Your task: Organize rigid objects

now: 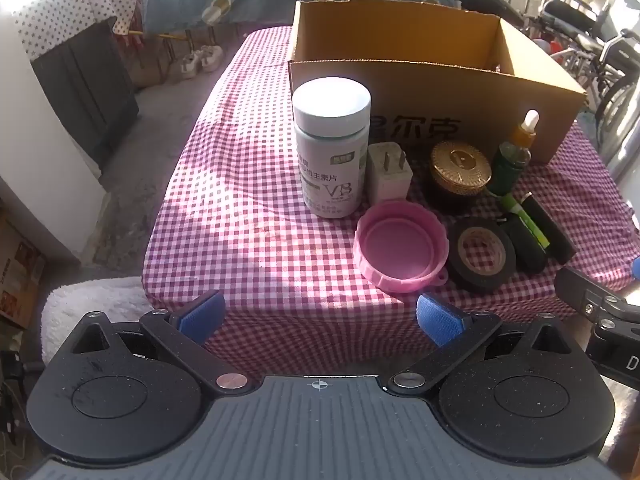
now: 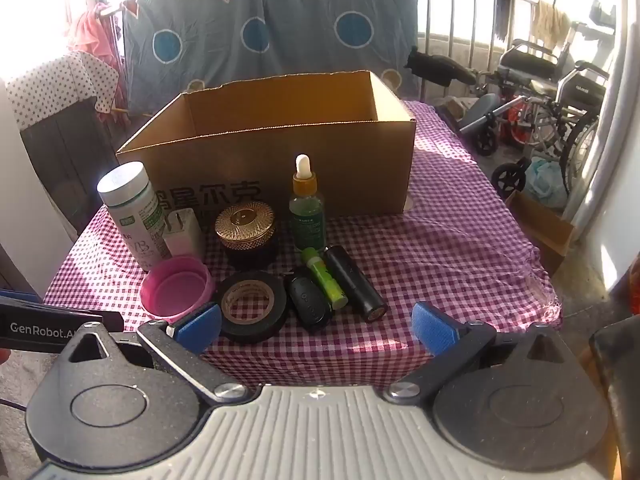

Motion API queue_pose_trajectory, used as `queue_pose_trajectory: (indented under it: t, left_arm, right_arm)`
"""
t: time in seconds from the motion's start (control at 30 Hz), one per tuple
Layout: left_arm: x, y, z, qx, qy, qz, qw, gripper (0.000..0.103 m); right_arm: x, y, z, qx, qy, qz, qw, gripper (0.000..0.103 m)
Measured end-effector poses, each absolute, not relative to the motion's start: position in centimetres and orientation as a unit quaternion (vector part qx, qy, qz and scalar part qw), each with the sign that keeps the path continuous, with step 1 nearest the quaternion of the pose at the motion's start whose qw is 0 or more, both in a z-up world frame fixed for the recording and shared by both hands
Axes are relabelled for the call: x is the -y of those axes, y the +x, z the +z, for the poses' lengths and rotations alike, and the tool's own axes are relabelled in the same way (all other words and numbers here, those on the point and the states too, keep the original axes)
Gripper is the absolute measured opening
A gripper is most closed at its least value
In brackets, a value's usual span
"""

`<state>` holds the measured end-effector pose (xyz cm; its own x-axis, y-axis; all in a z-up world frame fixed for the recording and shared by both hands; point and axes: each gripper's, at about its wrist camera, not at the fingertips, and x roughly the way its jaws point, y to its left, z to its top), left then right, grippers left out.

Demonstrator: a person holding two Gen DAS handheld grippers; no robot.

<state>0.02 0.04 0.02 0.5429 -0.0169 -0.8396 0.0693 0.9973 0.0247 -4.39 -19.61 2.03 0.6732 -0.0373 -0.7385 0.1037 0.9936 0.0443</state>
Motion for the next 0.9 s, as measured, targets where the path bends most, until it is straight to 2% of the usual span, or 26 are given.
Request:
queue_pose_trajectory:
  t: [0.9]
  left_arm:
    - [-0.21,-0.33,-0.15,-0.472,0.035,-0.013,0.881,0.103]
  right_arm:
    - [19.00,-3.94,1.85,-0.420,0.029,-0.020,0.907,0.103]
